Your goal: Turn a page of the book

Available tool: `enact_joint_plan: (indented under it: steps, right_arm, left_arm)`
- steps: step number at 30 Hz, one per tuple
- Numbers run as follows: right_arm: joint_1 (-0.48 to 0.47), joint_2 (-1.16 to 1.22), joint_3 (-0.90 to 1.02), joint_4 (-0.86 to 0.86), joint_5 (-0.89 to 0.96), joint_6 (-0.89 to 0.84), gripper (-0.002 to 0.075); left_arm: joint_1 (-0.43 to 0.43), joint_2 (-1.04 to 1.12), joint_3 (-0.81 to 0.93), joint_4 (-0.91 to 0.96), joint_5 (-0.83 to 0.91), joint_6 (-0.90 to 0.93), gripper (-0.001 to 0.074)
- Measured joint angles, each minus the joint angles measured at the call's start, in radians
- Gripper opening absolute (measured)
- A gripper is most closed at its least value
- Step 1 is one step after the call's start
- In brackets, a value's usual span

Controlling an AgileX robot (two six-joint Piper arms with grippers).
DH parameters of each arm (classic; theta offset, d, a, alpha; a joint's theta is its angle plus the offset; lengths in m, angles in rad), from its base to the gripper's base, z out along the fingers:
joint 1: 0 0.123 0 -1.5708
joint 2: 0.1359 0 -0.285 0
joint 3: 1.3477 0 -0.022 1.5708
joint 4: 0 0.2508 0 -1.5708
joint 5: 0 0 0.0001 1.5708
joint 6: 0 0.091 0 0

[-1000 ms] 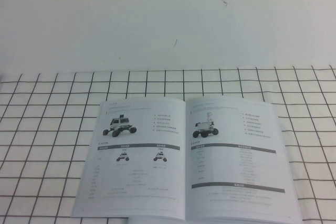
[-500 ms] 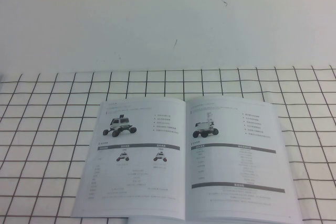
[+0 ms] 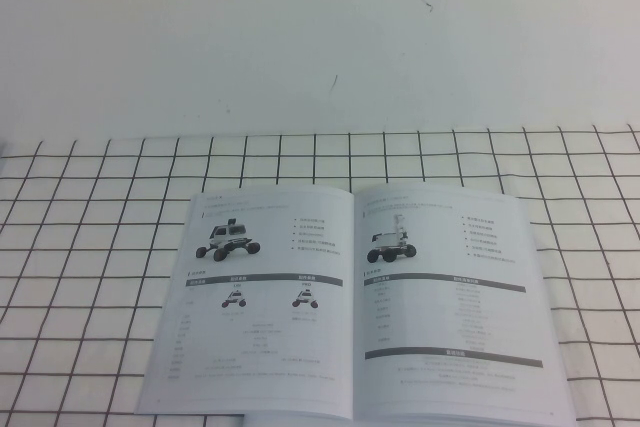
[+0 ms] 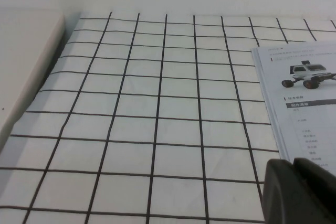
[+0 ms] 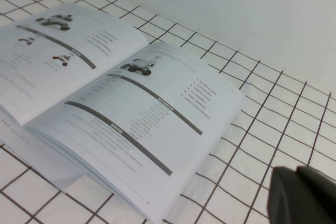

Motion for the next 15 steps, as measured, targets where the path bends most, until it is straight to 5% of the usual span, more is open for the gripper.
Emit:
enact_joint_plan:
  steps: [15]
  right_arm:
    - [0.0,0.0,0.0,0.0,0.0,0.0,-0.0002]
  left_arm:
    - [-0.039,0.0,0.0,0.004,0.004,0.044,-0.0002]
